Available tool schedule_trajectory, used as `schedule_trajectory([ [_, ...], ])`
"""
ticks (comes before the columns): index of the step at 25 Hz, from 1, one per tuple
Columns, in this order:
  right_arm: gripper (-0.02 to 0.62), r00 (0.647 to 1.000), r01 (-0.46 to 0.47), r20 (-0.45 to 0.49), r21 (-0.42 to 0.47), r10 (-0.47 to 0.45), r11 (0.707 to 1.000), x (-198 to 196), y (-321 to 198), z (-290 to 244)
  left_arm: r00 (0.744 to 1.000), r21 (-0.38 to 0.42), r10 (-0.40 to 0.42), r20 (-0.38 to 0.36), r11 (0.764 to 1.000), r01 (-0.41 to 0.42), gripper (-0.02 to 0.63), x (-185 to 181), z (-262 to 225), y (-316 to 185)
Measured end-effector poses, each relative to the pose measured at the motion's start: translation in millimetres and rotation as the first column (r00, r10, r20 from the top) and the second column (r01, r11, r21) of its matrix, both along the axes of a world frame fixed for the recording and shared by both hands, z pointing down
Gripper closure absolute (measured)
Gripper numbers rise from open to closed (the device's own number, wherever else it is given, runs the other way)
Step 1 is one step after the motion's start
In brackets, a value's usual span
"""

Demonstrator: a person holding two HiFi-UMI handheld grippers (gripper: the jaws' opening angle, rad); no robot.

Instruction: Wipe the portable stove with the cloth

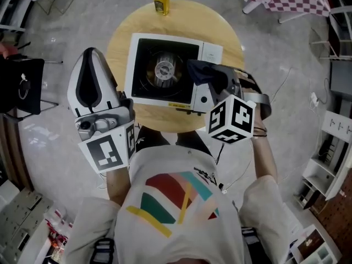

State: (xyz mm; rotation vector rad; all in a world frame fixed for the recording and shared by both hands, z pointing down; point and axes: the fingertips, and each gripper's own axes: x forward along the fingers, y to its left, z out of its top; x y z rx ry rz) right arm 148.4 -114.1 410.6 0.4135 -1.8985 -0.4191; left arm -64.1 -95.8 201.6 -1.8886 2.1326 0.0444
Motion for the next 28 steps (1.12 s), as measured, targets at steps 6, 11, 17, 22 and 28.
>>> schedule_trajectory([
  [6, 0.561, 0.989, 0.146, 0.004, 0.009, -0.146, 0.989, -91.5, -34.2, -16.8, 0.998, -0.018, 0.064, 0.027, 0.998, -0.064, 0.598, -23.1, 4.9, -12.0],
  [11, 0.561, 0.983, 0.182, -0.022, -0.063, -0.184, 0.981, -160.8, -63.5, 9.7, 0.995, -0.050, 0.091, 0.032, 0.995, -0.089, 0.598, -63.9, 17.7, -22.5],
  [17, 0.563, 0.958, 0.229, -0.132, -0.183, -0.254, 0.956, -206.0, -90.9, 57.0, 0.997, -0.090, 0.071, 0.008, 0.993, -0.069, 0.598, -118.9, 37.2, -35.8],
  [22, 0.561, 0.930, 0.240, -0.209, -0.280, -0.303, 0.929, -223.3, -95.9, 87.6, 0.999, -0.125, 0.031, -0.030, 0.992, -0.035, 0.598, -159.3, 57.9, -37.9],
  [28, 0.561, 0.913, 0.230, -0.246, -0.345, -0.324, 0.910, -237.1, -92.0, 106.1, 0.998, -0.142, -0.006, -0.067, 0.990, -0.004, 0.598, -194.9, 79.1, -34.8],
])
